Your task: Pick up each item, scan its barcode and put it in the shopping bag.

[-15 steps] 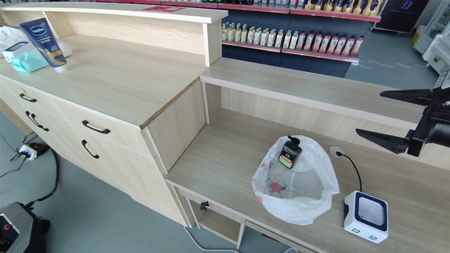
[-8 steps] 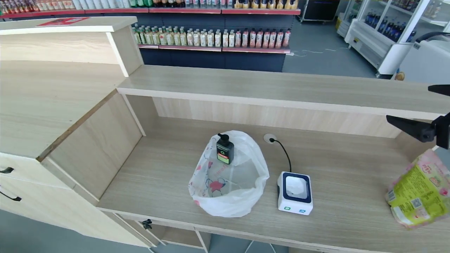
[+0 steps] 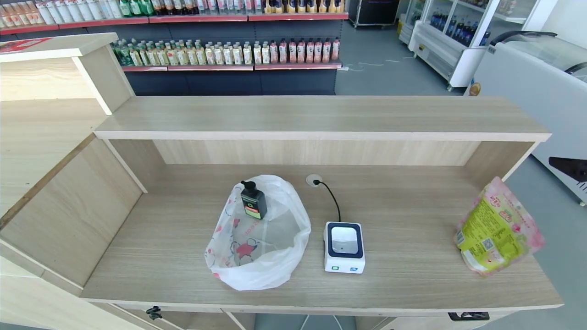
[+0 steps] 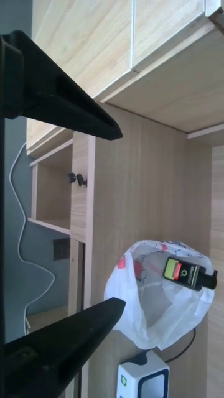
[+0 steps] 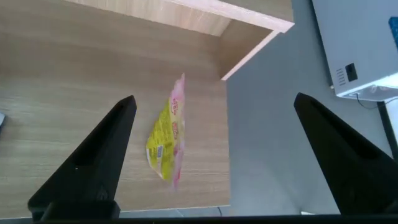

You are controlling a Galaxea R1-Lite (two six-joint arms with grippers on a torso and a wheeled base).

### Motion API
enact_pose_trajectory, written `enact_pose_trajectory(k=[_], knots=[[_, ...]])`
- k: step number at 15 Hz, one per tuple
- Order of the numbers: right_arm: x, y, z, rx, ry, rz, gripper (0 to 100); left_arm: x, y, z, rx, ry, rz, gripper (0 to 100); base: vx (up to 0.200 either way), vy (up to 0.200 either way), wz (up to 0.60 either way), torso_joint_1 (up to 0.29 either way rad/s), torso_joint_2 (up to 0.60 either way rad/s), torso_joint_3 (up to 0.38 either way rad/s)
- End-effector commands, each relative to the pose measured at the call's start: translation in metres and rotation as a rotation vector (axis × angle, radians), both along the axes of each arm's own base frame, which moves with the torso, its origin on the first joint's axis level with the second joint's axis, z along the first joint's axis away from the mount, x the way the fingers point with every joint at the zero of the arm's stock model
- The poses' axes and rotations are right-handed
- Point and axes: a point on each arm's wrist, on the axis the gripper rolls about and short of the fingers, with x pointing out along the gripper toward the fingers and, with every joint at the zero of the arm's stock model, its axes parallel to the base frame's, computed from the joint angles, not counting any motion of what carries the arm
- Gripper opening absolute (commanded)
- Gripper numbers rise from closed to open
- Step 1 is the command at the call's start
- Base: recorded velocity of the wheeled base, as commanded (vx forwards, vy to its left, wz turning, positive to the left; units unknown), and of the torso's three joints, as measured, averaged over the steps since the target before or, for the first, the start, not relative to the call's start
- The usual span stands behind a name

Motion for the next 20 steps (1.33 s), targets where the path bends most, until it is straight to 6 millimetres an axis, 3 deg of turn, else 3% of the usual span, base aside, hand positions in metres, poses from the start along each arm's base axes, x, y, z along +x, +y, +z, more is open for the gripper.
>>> enact_pose_trajectory(k=[1, 4, 7, 10, 13, 17, 20], knots=[[0.017, -0.028, -0.009, 0.033, 0.075, -0.102, 100, 0.000, 0.000, 0.000, 0.000, 0.000, 0.000, 100, 0.000, 0.000, 0.00, 0.000, 0.00, 0.000], [0.011, -0.056, -0.019, 0.060, 0.156, -0.229, 100, 0.000, 0.000, 0.000, 0.000, 0.002, 0.000, 100, 0.000, 0.000, 0.00, 0.000, 0.00, 0.000], [-0.005, -0.068, -0.023, 0.081, 0.182, -0.310, 100, 0.000, 0.000, 0.000, 0.000, 0.000, 0.000, 100, 0.000, 0.000, 0.00, 0.000, 0.00, 0.000], [-0.007, -0.079, -0.040, 0.128, 0.223, -0.363, 100, 0.000, 0.000, 0.000, 0.000, 0.000, 0.001, 100, 0.000, 0.000, 0.00, 0.000, 0.00, 0.000], [0.026, -0.088, -0.077, 0.254, 0.331, -0.290, 100, 0.000, 0.000, 0.000, 0.000, 0.000, 0.000, 100, 0.000, 0.000, 0.00, 0.000, 0.00, 0.000], [0.066, -0.091, -0.095, 0.322, 0.378, -0.120, 100, 0.000, 0.000, 0.000, 0.000, 0.000, 0.000, 100, 0.000, 0.000, 0.00, 0.000, 0.00, 0.000], [0.080, -0.090, -0.107, 0.348, 0.405, 0.021, 100, 0.000, 0.000, 0.000, 0.000, 0.000, 0.001, 100, 0.000, 0.000, 0.00, 0.000, 0.00, 0.000]])
